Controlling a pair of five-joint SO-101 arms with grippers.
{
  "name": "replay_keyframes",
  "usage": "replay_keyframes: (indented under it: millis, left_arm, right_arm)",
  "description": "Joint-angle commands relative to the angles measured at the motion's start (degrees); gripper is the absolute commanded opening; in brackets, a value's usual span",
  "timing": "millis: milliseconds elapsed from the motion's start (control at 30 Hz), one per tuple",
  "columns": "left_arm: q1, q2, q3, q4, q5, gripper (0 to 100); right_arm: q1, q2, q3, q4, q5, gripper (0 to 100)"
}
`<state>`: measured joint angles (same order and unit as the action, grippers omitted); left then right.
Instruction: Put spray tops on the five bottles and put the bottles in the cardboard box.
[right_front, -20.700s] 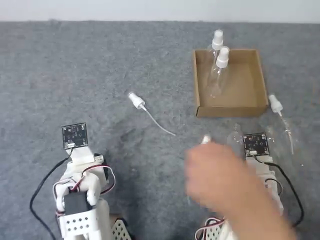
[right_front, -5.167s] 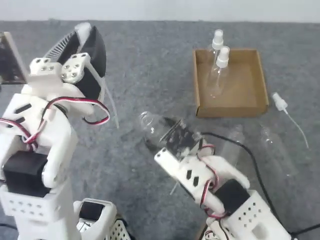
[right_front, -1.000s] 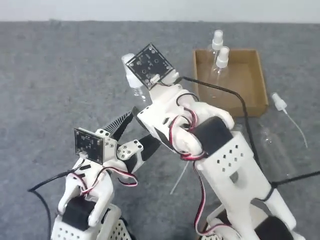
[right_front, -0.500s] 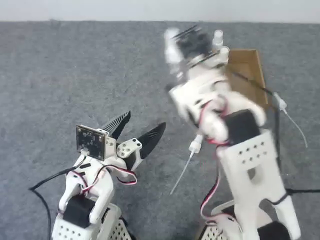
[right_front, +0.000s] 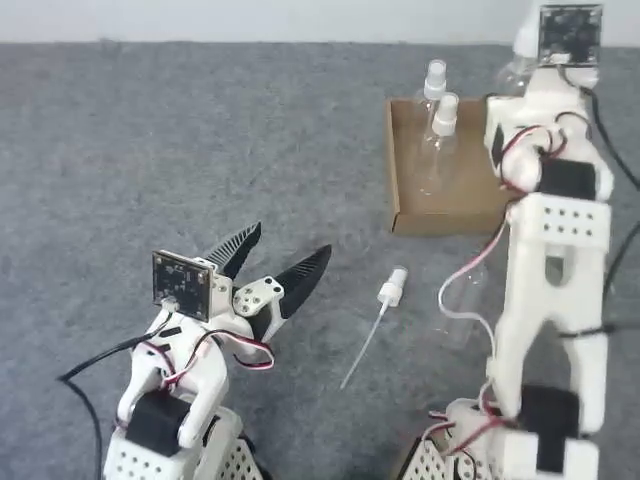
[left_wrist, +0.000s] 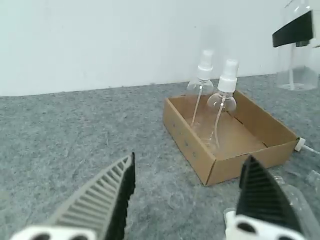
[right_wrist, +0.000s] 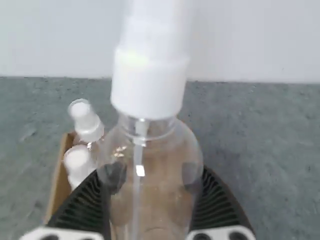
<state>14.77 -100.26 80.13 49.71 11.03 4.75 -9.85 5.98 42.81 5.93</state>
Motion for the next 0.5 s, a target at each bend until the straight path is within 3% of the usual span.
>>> replay_keyframes:
  millis: [0, 233, 467]
  left_arm:
    - [-0.4, -0.5, -0.3, 0.3, -0.7, 31]
    - [-0.4, -0.6, 0.7, 0.0, -2.5, 31]
    - [-0.4, -0.6, 0.7, 0.2, -2.6, 31]
  right_arm:
    - [0.7, 4.8, -3.5, -10.3, 0.1, 0.6]
    - [0.7, 17.6, -3.6, -26.9, -2.9, 0.6]
    - [0.5, 23.8, -3.6, -34.9, -2.0, 1.7]
